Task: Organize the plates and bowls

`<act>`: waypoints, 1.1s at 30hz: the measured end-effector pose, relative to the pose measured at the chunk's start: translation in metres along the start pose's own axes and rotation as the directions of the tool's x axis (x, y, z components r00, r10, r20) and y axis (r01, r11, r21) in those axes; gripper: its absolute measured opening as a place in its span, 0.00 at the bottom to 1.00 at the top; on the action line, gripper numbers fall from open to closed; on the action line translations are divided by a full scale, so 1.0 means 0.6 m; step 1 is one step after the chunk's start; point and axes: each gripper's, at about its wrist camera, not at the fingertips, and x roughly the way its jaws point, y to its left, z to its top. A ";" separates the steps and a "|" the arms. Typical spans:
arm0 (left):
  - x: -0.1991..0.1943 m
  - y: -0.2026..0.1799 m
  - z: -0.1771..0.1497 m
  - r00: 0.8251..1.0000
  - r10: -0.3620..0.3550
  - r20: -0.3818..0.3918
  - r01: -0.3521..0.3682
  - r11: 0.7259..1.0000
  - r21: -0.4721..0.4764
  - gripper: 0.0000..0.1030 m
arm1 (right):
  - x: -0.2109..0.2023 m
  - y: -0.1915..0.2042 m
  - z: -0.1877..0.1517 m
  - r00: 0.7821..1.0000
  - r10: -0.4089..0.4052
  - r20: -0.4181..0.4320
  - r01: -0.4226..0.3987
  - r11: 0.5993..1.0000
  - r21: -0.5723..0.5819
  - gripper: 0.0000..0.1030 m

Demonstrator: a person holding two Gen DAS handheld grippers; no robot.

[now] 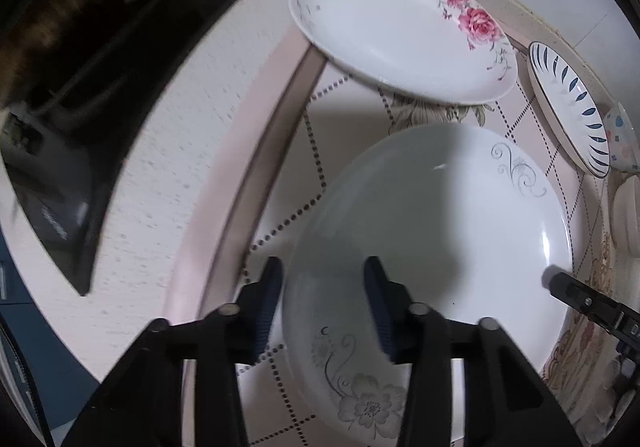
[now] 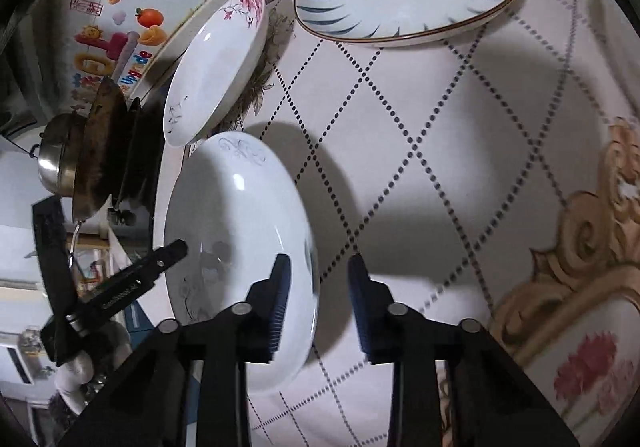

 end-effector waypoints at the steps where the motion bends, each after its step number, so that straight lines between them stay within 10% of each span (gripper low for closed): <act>1: -0.001 0.003 -0.002 1.000 -0.013 0.009 0.013 1.000 -0.005 0.34 | 0.006 0.001 0.003 1.000 0.011 -0.010 -0.011 1.000 -0.002 0.22; 18: -0.070 -0.001 -0.029 0.988 -0.134 0.073 0.134 0.991 0.005 0.27 | -0.042 -0.005 -0.034 0.999 0.002 0.053 0.002 0.998 -0.063 0.10; 33: -0.028 -0.149 -0.058 0.987 -0.161 0.007 0.157 0.968 0.197 0.27 | -0.147 -0.124 -0.121 0.993 -0.068 0.096 0.069 0.998 -0.005 0.10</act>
